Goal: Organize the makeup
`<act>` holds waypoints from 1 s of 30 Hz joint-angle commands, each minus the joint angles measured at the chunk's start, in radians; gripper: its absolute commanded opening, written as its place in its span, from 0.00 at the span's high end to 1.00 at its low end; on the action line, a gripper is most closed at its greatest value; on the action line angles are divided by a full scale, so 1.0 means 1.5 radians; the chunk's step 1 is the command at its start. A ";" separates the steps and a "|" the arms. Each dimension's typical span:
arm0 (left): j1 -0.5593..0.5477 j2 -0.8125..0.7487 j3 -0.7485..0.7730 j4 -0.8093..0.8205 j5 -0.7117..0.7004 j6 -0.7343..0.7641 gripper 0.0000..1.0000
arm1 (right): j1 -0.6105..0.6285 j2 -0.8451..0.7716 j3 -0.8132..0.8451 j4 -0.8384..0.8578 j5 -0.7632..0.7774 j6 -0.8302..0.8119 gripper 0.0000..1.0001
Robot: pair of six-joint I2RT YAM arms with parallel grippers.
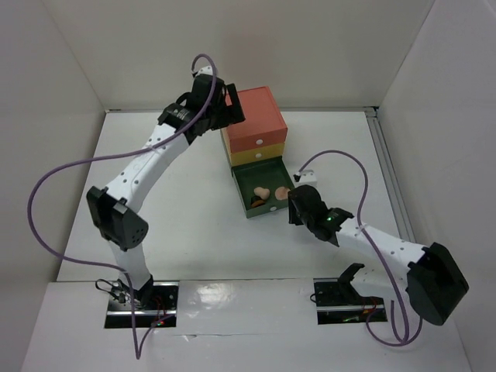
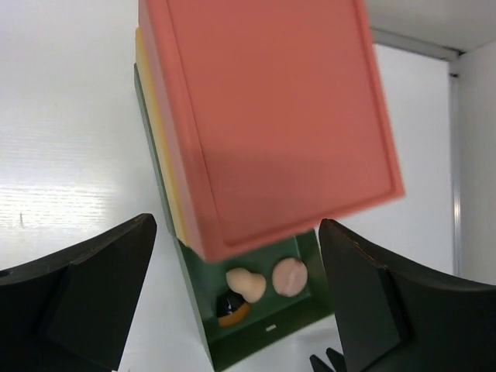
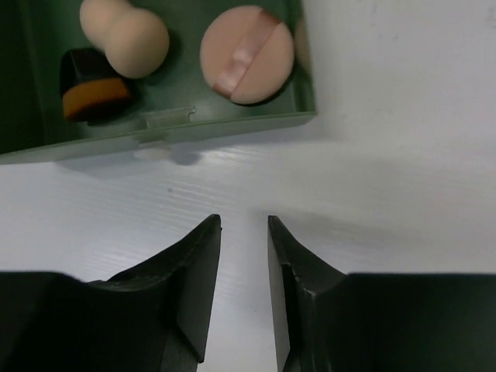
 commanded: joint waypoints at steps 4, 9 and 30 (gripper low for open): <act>0.030 0.131 0.073 0.007 0.072 0.022 0.00 | -0.003 0.103 -0.026 0.235 -0.056 -0.041 0.65; 0.036 0.184 0.109 0.007 0.097 0.029 0.00 | -0.003 0.193 -0.040 0.394 -0.034 -0.047 0.65; 0.042 0.216 0.082 -0.018 0.138 0.050 0.01 | 0.003 0.577 0.165 0.843 0.111 -0.110 0.59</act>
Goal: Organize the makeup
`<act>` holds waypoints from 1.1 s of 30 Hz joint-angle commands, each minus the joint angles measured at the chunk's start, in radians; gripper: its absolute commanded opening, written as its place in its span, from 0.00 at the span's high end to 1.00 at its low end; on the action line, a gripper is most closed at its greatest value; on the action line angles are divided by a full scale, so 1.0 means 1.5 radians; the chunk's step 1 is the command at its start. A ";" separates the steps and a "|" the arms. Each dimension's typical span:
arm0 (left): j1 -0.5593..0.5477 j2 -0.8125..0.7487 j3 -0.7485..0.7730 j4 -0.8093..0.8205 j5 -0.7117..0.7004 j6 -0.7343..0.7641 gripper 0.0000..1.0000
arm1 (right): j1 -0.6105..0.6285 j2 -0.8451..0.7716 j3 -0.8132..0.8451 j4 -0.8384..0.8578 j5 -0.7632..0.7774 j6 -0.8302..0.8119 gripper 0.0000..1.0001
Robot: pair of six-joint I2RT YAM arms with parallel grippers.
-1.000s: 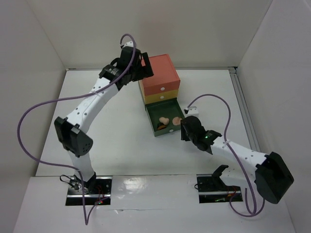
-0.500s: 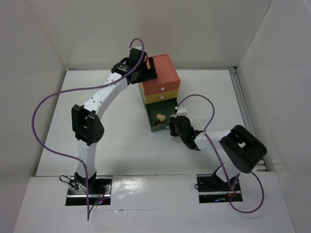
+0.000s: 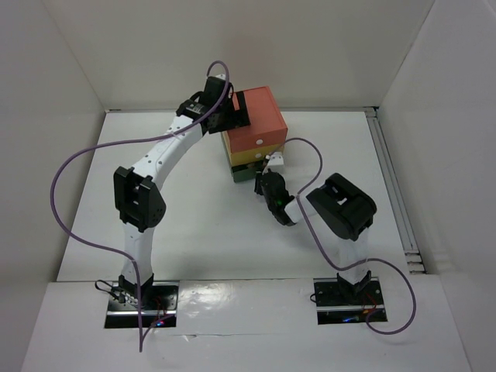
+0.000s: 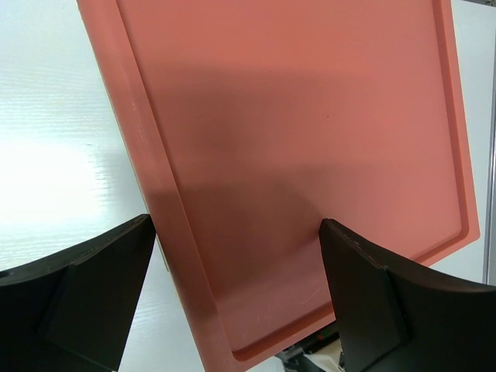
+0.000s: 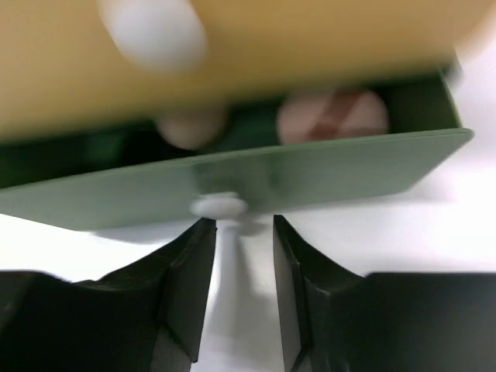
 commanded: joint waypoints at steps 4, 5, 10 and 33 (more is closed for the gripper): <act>-0.003 0.038 -0.006 -0.037 0.046 0.017 0.01 | -0.011 0.079 0.125 0.145 0.035 -0.013 0.53; -0.003 0.038 -0.006 -0.037 0.047 0.017 0.01 | -0.017 0.101 0.134 0.162 0.035 -0.013 0.50; -0.003 0.044 0.000 -0.043 0.053 0.017 0.01 | -0.031 0.123 0.156 0.212 0.003 0.014 0.40; 0.017 -0.223 -0.121 -0.027 -0.034 0.052 0.00 | -0.044 -0.407 -0.047 -0.298 0.005 0.028 0.00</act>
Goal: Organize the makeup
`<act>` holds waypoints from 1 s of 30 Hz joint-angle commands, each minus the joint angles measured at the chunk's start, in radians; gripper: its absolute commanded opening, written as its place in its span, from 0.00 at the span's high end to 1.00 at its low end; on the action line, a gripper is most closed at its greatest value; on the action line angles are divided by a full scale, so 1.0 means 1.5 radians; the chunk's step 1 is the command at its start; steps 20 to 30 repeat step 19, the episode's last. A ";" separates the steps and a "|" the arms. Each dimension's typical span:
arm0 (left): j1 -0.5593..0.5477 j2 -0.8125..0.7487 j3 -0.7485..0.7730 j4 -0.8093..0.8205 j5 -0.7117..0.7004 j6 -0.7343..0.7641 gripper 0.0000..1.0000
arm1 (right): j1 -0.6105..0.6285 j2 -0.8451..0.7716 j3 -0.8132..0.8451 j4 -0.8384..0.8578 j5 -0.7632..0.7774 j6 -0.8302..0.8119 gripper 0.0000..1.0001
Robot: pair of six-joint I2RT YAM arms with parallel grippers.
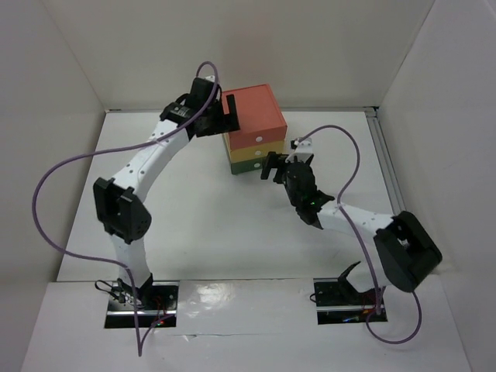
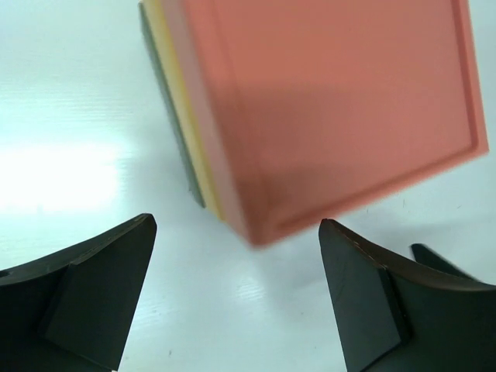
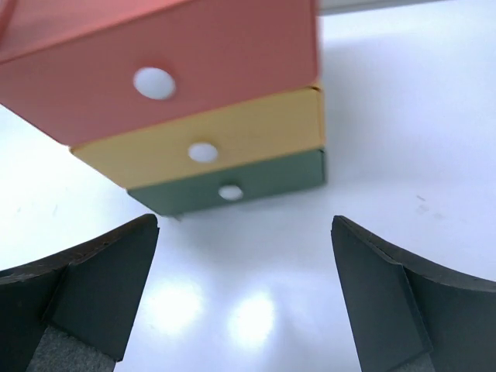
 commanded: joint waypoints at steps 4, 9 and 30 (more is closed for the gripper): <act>-0.003 -0.278 -0.235 0.034 -0.070 -0.016 0.00 | -0.044 -0.164 -0.049 -0.213 0.076 0.018 0.00; -0.018 -0.441 -0.460 0.053 -0.084 -0.073 0.00 | -0.060 -0.274 -0.061 -0.299 0.100 -0.006 0.00; -0.052 -0.518 -0.508 0.006 -0.134 -0.125 0.00 | -0.060 -0.387 -0.085 -0.291 0.074 -0.018 0.00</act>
